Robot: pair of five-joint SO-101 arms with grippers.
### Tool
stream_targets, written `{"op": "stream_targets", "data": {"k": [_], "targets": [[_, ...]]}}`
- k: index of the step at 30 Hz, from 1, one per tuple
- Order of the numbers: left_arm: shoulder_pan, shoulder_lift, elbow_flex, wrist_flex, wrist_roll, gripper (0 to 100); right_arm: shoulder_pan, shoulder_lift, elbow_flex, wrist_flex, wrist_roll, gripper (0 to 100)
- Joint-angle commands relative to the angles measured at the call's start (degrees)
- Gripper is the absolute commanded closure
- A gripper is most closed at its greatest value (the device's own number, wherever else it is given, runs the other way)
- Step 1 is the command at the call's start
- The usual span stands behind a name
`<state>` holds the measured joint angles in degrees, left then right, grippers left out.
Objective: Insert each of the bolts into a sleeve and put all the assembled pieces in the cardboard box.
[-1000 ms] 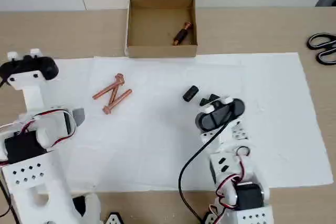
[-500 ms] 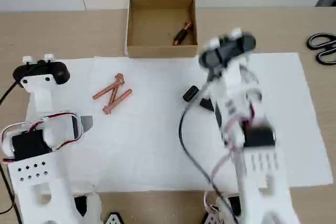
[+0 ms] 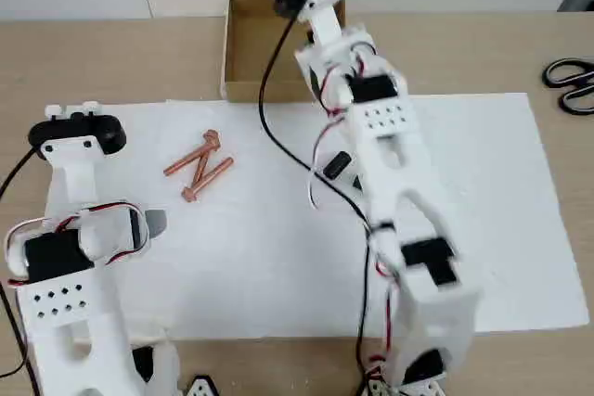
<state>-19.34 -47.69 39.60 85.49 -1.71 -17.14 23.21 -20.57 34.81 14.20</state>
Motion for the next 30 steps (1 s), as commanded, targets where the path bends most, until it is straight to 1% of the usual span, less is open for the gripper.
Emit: {"op": "stream_targets", "data": {"k": [1,5,9,15,19,24,26,30], "targets": [[0.44,-0.79,-0.13,-0.53,-0.09,74,0.13,11.38,-18.37,-4.44,0.53,99.5],[0.44,-0.79,-0.13,-0.53,-0.09,74,-0.22,23.96,-30.95,-7.16,0.7,99.5],[0.44,-0.79,-0.13,-0.53,-0.09,74,-1.27,34.59,-42.2,-7.6,0.79,99.5],[0.44,-0.79,-0.13,-0.53,-0.09,74,-1.71,46.29,-55.3,-7.16,0.79,99.4],[0.44,-0.79,-0.04,-0.62,-0.09,74,-1.54,50.51,-60.13,-7.16,0.79,98.0],[0.44,-0.79,-0.04,-0.62,-0.09,74,-1.63,51.56,-61.54,-4.26,0.79,84.7],[0.44,-0.79,-0.04,-0.62,-0.09,74,-1.54,51.56,-61.54,-3.38,0.79,81.2],[0.44,-0.79,-0.04,-0.62,-0.09,74,-1.36,51.47,-62.24,-2.15,0.79,80.8]]}}
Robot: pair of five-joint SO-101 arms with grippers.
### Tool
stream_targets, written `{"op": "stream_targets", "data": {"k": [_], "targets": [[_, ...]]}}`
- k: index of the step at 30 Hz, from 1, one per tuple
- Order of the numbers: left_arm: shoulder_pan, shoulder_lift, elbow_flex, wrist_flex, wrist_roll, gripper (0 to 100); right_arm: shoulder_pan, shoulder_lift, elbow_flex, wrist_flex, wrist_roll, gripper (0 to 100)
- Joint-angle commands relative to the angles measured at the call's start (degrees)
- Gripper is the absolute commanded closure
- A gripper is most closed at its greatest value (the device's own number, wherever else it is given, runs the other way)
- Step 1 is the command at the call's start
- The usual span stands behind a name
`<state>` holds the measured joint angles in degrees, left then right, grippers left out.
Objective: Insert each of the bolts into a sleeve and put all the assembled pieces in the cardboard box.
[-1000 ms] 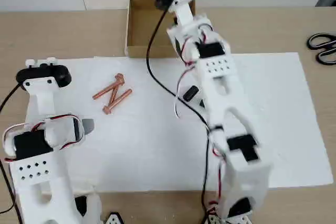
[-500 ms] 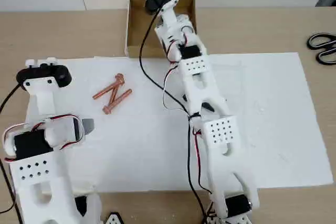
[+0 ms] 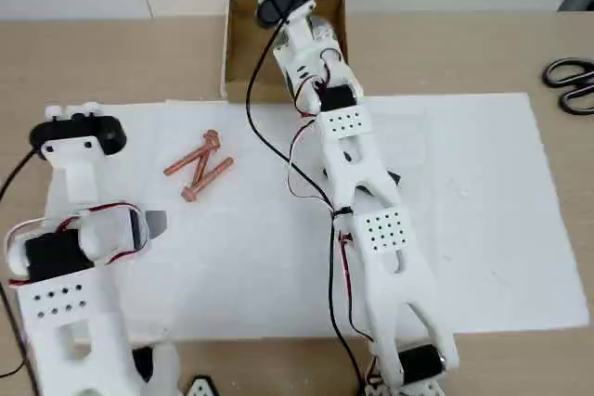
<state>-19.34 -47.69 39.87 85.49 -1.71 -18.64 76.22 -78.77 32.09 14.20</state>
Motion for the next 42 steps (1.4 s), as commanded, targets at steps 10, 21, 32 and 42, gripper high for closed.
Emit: {"op": "stream_targets", "data": {"k": [10,21,32,42], "targets": [[0.44,-0.79,-0.31,-0.79,-0.09,74,0.31,-4.79,-17.76,21.49,0.79,80.8],[0.26,-0.44,-0.31,-0.88,-0.09,74,2.07,-26.33,-17.58,56.4,0.53,80.8],[0.44,-0.44,0.04,-0.88,-0.26,74,8.04,-41.1,0.97,67.65,0.53,80.9],[0.26,-0.7,4.35,-4.31,-0.35,74,9.89,-68.53,43.34,67.3,0.79,80.9]]}}
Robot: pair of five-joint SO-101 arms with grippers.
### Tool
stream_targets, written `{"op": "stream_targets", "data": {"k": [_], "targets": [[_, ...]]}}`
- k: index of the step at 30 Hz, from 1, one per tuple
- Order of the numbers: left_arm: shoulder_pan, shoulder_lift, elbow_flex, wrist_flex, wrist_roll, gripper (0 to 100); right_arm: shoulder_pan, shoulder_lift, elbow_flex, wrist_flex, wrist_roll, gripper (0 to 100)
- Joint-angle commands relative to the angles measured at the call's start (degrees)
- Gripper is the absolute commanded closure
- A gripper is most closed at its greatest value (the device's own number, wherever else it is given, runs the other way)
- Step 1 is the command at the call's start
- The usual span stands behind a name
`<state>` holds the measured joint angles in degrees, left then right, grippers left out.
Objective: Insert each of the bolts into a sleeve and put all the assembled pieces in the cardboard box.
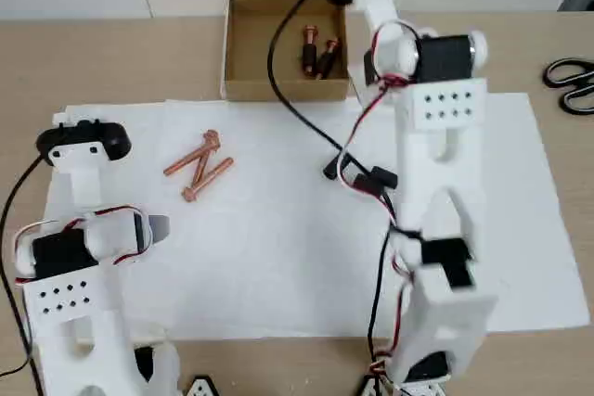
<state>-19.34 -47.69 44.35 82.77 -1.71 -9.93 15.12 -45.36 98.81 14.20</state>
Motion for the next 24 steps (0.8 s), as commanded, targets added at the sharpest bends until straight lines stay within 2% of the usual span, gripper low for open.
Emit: {"op": "stream_targets", "data": {"k": [1,6,13,20,24], "targets": [[0.26,-0.7,-0.13,-1.58,-0.35,74,1.54,-8.13,12.84,0.57,0.79,80.9],[0.26,-0.7,-0.04,-1.58,-0.09,74,3.65,-6.46,19.78,0.48,1.32,80.9],[0.26,-0.79,-0.13,-1.58,-0.09,74,7.43,2.33,19.87,0.31,8.97,80.9],[0.26,-0.79,-0.13,-1.58,-0.09,74,7.25,9.01,19.87,-1.8,12.31,80.5],[0.26,-0.79,-0.13,-1.58,-0.09,74,6.9,10.51,19.87,-4.26,17.05,80.5]]}}
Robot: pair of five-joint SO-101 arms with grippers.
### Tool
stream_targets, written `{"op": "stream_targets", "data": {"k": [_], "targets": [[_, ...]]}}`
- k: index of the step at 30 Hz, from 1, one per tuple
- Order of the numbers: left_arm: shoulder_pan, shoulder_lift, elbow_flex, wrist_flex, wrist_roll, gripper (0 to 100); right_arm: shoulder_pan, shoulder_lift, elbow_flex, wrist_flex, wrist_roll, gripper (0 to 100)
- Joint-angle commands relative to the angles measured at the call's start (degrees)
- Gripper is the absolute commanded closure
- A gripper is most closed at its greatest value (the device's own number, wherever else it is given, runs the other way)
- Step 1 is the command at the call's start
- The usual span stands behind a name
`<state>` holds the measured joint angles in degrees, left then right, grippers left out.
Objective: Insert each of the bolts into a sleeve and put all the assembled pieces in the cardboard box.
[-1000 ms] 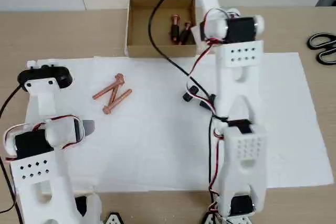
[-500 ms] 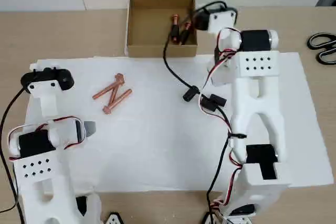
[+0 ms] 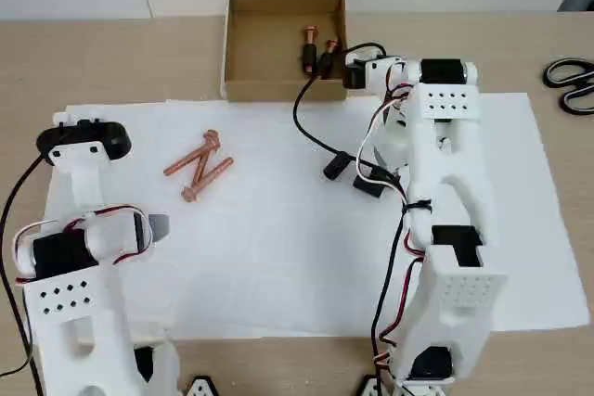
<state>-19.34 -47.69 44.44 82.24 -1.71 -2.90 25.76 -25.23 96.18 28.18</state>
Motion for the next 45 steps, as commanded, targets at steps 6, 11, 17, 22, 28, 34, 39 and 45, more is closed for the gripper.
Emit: {"op": "stream_targets", "data": {"k": [6,11,17,22,28,34,39,45], "targets": [[0.26,-0.79,-0.22,-1.05,-0.09,74,-2.15,2.77,-0.26,-5.76,7.56,80.5],[0.35,-0.79,-0.22,-1.05,-0.09,74,-3.74,6.11,-0.26,-8.13,8.0,80.5],[0.44,-0.79,-0.13,-1.05,-0.09,74,-4.35,9.98,-0.26,-10.07,8.0,80.5],[0.44,-0.79,-0.13,-1.05,-0.09,74,-4.0,12.18,-0.26,-10.42,8.09,80.6],[0.44,-0.79,-0.13,-1.05,-0.09,74,-3.03,12.53,-0.26,-10.15,8.09,80.9],[0.44,-0.79,-0.13,-1.05,-0.09,74,-0.04,12.53,-0.26,-8.13,7.91,80.9],[0.44,-0.79,-0.13,-1.05,-0.09,74,0.22,12.35,-0.26,-5.85,7.56,85.1],[0.44,-0.79,-0.13,-1.05,-0.09,74,0.4,12.35,-0.35,-3.03,5.89,81.9]]}}
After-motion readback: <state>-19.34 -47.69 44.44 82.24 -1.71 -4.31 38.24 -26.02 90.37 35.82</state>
